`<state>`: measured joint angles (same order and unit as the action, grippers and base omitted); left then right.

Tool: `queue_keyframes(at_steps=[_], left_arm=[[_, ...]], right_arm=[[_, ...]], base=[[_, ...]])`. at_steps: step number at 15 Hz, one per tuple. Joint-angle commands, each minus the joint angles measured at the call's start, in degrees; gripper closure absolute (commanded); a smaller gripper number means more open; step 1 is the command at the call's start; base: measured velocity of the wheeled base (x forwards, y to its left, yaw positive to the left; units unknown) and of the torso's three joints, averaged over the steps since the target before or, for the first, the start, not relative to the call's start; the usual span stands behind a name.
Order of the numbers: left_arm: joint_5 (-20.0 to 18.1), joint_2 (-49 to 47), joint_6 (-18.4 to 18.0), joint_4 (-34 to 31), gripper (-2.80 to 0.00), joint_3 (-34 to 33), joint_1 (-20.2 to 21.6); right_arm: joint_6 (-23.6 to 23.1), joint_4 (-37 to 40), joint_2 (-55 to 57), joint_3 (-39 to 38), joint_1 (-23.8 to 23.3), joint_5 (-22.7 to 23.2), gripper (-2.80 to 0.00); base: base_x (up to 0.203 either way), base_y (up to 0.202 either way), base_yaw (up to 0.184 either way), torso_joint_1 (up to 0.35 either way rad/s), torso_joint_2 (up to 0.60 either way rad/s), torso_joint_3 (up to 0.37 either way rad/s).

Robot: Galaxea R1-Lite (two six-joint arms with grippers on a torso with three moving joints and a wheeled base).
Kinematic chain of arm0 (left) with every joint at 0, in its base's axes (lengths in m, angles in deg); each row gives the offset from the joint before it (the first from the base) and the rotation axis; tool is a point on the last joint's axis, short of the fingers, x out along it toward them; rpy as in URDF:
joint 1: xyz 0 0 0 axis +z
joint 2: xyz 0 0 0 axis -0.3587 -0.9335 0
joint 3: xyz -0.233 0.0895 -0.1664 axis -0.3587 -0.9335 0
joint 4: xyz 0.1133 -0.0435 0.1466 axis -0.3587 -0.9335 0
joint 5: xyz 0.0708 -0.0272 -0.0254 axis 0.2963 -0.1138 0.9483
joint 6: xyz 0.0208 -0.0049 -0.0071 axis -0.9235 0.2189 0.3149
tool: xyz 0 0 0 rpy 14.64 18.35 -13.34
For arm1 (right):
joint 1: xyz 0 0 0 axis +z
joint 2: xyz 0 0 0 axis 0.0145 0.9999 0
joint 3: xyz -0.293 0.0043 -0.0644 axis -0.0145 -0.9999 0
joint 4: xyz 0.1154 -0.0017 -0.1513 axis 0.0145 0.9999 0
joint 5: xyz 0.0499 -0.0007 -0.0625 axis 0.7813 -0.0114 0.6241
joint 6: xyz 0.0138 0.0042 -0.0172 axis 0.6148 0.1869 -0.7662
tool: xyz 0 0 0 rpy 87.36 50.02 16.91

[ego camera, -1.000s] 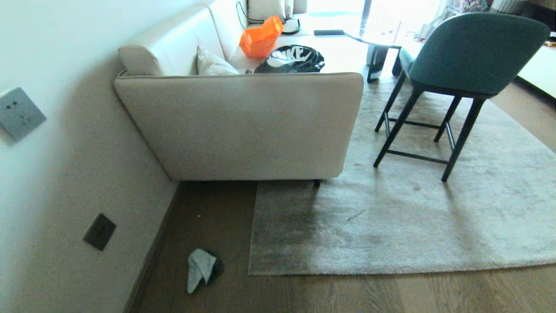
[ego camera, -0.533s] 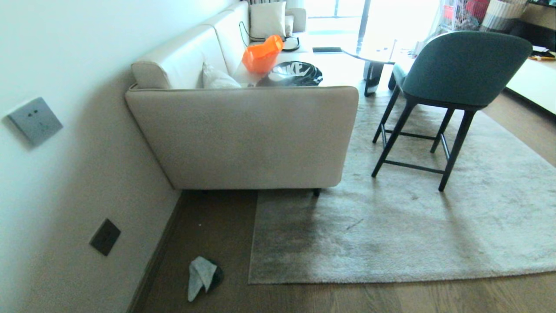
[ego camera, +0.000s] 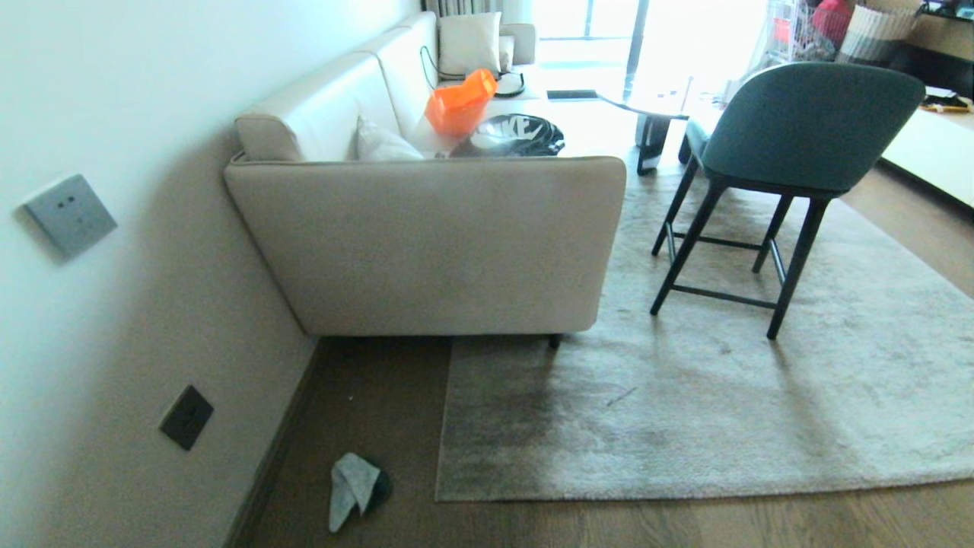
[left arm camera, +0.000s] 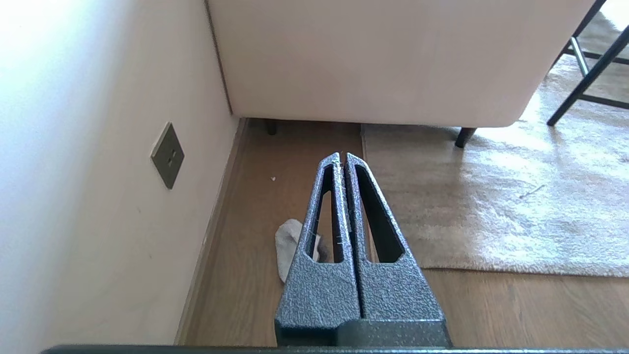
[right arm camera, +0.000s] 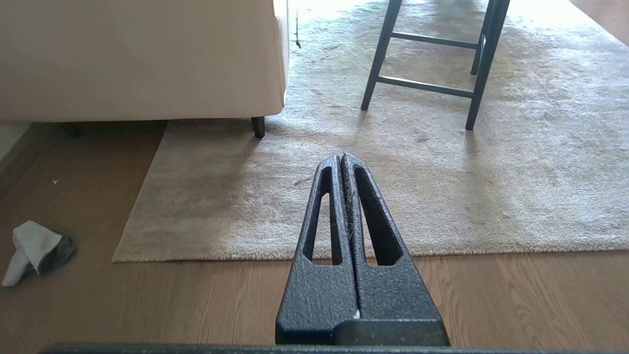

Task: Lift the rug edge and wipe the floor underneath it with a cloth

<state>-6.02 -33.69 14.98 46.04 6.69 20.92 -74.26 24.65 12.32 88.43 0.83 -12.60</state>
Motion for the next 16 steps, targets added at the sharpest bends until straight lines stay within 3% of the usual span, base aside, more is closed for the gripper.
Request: queue_keyframes(at_steps=[1, 16], left_arm=[[0.0, 0.0, 0.0, 0.0, 0.00, 0.0, 0.0], [0.0, 0.0, 0.0, 0.0, 0.00, 0.0, 0.0]], right_arm=[[0.0, 0.0, 0.1, 0.0, 0.0, 0.0, 0.00], [0.0, 0.0, 0.1, 0.0, 0.0, 0.0, 0.00]], base=[[0.000, 0.000, 0.000, 0.000, 0.00, 0.000], [0.000, 0.000, 0.000, 0.000, 0.00, 0.000]])
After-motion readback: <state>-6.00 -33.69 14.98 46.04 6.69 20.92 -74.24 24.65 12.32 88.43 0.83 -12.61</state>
